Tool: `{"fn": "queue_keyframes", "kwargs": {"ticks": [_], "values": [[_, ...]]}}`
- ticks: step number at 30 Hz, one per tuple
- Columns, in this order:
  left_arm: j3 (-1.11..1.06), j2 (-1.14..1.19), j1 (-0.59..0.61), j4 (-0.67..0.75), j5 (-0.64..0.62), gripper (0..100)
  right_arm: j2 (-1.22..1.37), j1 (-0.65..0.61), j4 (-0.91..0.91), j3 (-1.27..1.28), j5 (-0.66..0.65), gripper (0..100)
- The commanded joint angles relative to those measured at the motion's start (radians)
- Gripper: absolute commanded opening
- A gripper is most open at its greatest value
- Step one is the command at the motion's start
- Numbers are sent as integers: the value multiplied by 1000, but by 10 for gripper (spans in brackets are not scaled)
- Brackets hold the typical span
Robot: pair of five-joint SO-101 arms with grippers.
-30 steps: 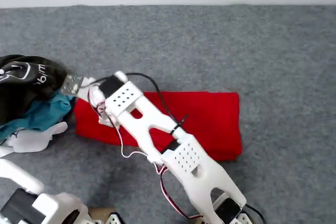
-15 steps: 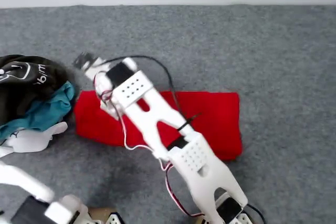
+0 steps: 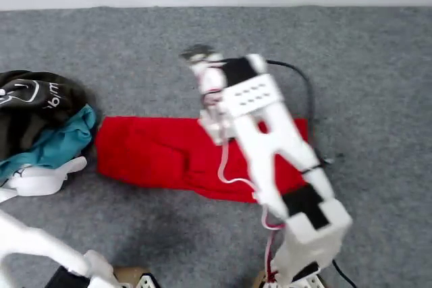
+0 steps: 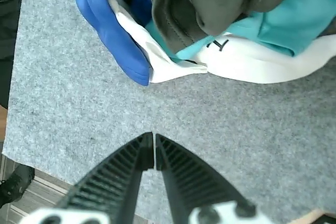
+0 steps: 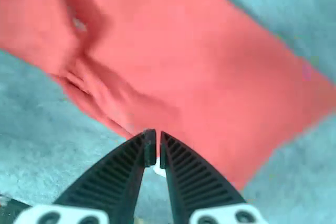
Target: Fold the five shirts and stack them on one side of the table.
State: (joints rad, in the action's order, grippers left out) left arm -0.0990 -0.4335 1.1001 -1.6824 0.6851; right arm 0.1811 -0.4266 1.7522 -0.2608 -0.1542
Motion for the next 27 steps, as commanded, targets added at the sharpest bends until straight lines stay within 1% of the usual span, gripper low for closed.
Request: {"fn": "queue_keyframes", "kwargs": {"ticks": [1, 3, 5, 8, 10, 11, 17, 21, 24, 27], "values": [[2, -37, -2, -26, -5, 15, -150, 151, -47, 130, 51, 25], [2, -37, -2, -43, -5, 15, -202, 209, -130, 242, 55, 28], [2, -37, -6, -49, -5, 15, -259, 240, -206, 358, 60, 69], [2, -37, -3, -48, -3, 15, -343, 249, -315, 517, 72, 203], [2, -37, -2, -48, -3, 15, -378, 249, -386, 601, 126, 284], [2, -37, -2, -48, -3, 15, -394, 249, -426, 638, 147, 305], [4, -37, -6, -48, -3, 15, -400, 251, -591, 760, 170, 310], [4, -37, -6, -48, -3, 15, -400, 255, -659, 821, 173, 310], [4, -37, -3, -48, -3, 15, -400, 280, -716, 865, 215, 310], [4, -37, -2, -49, -3, 15, -397, 315, -771, 905, 222, 310]]}}
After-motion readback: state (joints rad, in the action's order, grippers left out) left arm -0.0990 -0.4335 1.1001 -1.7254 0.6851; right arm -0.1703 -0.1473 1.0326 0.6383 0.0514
